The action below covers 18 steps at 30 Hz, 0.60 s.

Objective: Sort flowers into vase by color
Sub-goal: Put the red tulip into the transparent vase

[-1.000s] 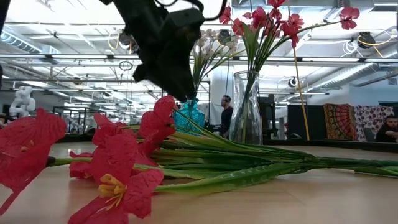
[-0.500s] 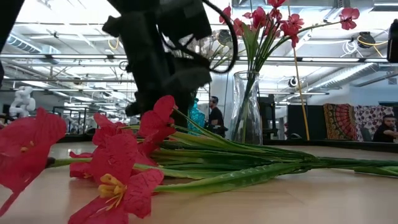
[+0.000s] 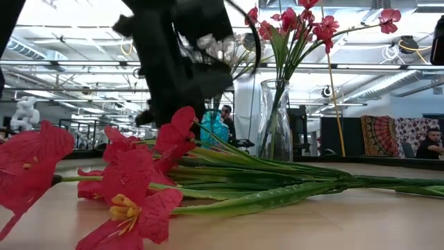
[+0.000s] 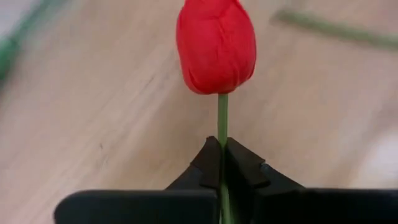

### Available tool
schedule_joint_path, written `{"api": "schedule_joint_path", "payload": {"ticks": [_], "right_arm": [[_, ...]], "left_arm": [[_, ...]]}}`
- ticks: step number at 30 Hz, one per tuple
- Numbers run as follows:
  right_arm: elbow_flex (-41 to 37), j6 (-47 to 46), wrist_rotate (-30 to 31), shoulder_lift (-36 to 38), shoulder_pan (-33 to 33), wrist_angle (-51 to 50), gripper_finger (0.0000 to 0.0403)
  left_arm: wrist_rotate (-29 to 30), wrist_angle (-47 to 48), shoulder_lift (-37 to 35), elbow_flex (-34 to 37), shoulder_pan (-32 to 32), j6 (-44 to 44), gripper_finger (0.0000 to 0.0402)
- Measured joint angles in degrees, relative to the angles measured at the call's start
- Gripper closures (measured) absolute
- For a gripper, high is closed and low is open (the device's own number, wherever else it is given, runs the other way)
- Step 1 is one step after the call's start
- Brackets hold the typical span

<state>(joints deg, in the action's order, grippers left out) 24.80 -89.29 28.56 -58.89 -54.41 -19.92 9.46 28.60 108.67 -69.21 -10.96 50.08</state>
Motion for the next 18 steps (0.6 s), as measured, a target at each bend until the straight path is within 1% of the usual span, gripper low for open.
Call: {"api": "schedule_joint_path", "payload": {"ticks": [3, 5, 8, 11, 14, 16, 18], "right_arm": [[0.00, -0.31, -0.01, -0.02, 0.00, 0.00, 0.0403], [0.00, -0.31, 0.00, -0.02, -0.02, -0.02, 0.0403], [0.00, 0.32, 0.00, -0.02, 0.00, -0.17, 0.0403], [-0.02, 0.43, 0.00, -0.02, 0.00, -0.43, 0.0403], [-0.02, 0.19, 0.34, -0.02, 0.00, -0.39, 0.0403], [-0.02, 0.15, 1.17, -0.02, 0.00, -0.35, 0.0403], [-0.02, 0.12, 2.25, -0.02, 0.00, -0.23, 0.0403]], "left_arm": [[2.70, -2.12, -5.56, -0.23, -0.04, -1.16, 0.0393], [6.70, -2.86, -9.64, -0.21, -0.03, -1.59, 0.0395], [13.95, -8.74, -16.35, -0.15, -0.19, -5.55, 0.0396], [20.31, -18.37, -22.17, -0.28, -0.31, -12.30, 0.0397], [25.16, -30.42, -25.41, -0.26, -0.31, -22.63, 0.0398], [27.14, -40.84, -26.31, -0.26, -0.17, -31.10, 0.0398], [26.41, -51.59, -26.15, -0.28, 0.19, -39.10, 0.0398]]}}
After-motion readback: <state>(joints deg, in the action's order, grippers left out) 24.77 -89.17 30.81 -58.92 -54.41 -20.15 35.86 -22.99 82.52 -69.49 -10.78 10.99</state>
